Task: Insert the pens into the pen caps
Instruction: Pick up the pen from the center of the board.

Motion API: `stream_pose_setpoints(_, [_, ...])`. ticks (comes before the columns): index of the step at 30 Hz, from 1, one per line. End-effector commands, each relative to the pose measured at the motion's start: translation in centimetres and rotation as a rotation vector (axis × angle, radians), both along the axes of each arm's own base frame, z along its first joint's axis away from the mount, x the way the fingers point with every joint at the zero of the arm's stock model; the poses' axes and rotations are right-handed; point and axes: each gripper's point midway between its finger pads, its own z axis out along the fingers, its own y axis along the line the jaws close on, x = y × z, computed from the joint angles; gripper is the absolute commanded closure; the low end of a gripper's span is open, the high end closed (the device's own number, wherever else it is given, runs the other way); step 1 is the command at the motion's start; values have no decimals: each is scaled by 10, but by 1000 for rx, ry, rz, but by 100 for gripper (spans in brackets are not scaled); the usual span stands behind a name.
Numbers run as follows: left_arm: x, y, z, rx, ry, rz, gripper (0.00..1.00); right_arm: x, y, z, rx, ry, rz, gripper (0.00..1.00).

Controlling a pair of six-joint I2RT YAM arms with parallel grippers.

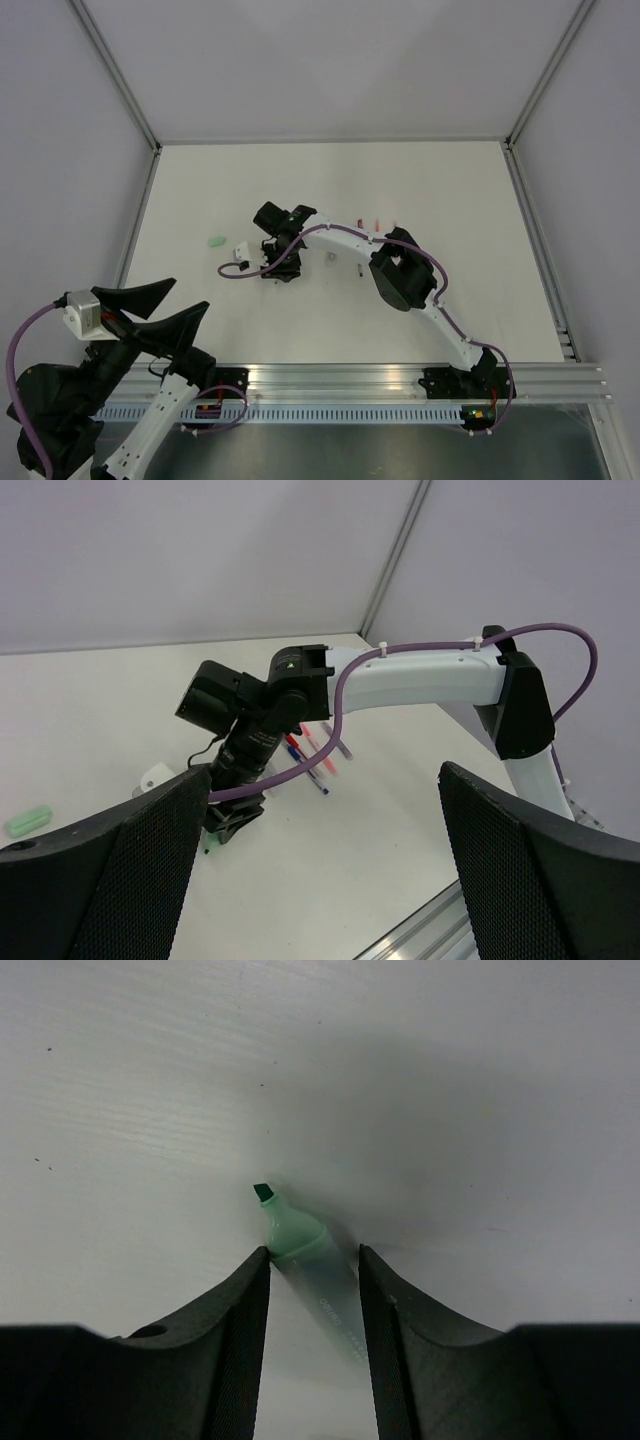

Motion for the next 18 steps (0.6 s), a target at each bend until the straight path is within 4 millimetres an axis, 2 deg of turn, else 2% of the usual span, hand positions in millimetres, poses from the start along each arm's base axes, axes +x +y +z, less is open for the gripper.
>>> stream_pose_setpoints(1, [3, -1, -5, -26, 20, -2, 0, -1, -66, -72, -287, -5, -89, 54])
stream_pose_setpoints(3, [7, -5, -8, -18, 41, -9, 0, 8, -69, -68, -267, -30, -94, 55])
stream_pose_setpoints(4, [10, -8, -12, -13, 54, -15, 0, 6, -74, -70, -266, -20, -73, 54])
stream_pose_setpoints(7, [12, -12, -16, -28, 63, -31, 0, 16, -74, -65, -228, -41, -62, 54])
stream_pose_setpoints(15, [14, -14, -13, -34, 64, -35, 0, 27, -79, -59, -226, -57, -55, 52])
stream_pose_setpoints(18, [16, -16, -13, -37, 62, -43, 0, 29, -82, -63, -233, -53, -60, 52])
